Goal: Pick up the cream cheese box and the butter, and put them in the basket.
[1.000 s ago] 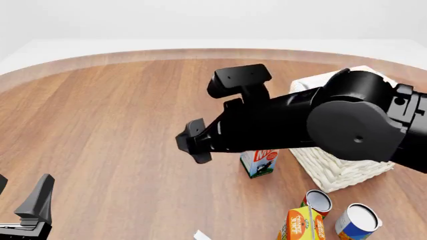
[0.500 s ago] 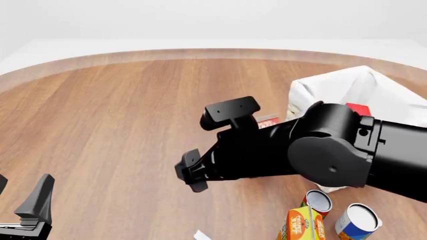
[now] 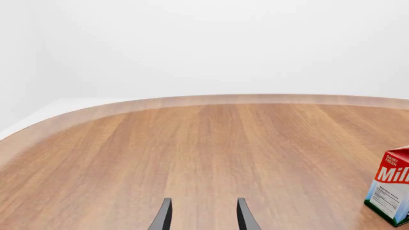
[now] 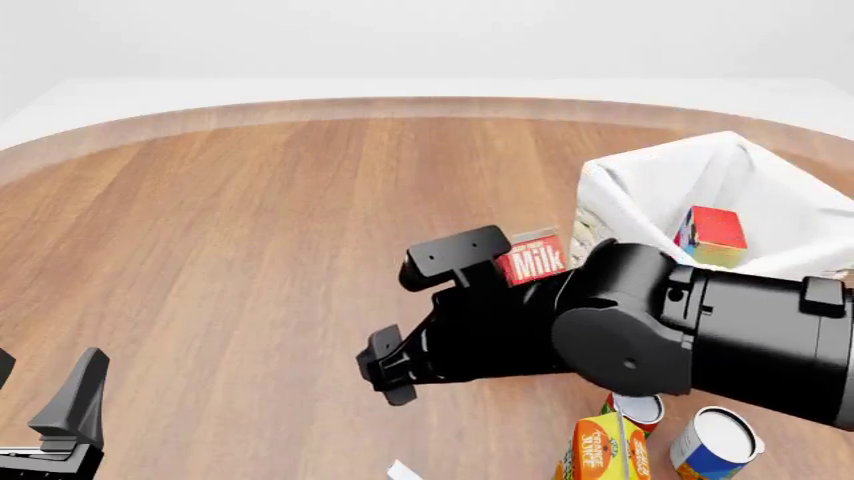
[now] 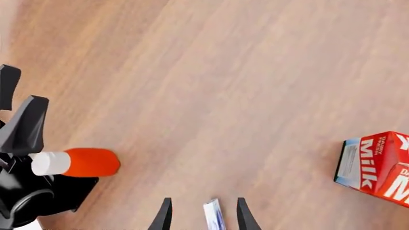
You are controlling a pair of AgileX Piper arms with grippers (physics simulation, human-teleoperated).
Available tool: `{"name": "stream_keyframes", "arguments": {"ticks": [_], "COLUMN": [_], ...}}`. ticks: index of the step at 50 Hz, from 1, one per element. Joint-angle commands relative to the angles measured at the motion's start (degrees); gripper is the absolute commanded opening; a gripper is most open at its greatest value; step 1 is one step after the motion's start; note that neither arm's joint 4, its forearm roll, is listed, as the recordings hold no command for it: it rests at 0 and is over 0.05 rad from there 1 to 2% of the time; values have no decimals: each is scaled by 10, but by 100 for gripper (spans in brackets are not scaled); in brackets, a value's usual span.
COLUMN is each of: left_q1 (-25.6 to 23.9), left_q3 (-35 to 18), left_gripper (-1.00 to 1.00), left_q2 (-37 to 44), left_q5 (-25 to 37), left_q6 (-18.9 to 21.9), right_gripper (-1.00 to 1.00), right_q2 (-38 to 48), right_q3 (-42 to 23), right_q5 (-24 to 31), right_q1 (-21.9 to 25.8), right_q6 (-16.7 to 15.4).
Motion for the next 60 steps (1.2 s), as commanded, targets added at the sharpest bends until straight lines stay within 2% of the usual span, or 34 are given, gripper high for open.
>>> {"name": "stream_keyframes", "arguments": {"ticks": [1,9,15,25,41,60], "left_q1": [0,0,0,0,0,0], "left_q3": [0,0,0,0,0,0], "left_gripper": [100,100,100,100,100,100], "left_q2": [0,0,0,0,0,0], "left_q5": [0,0,0,0,0,0], "left_q6": [0,0,0,0,0,0], "right_gripper": [100,100,100,100,100,100], "right_q2": [-1,5,4,5,39,51], "right_q3": [31,49,55,41,77,84], "right_q5": [-18,-31,-30,-13,-58,-65], "right_q1": [11,23,20,11,30,27], "right_q6": [19,35,36,21,49,46]}}
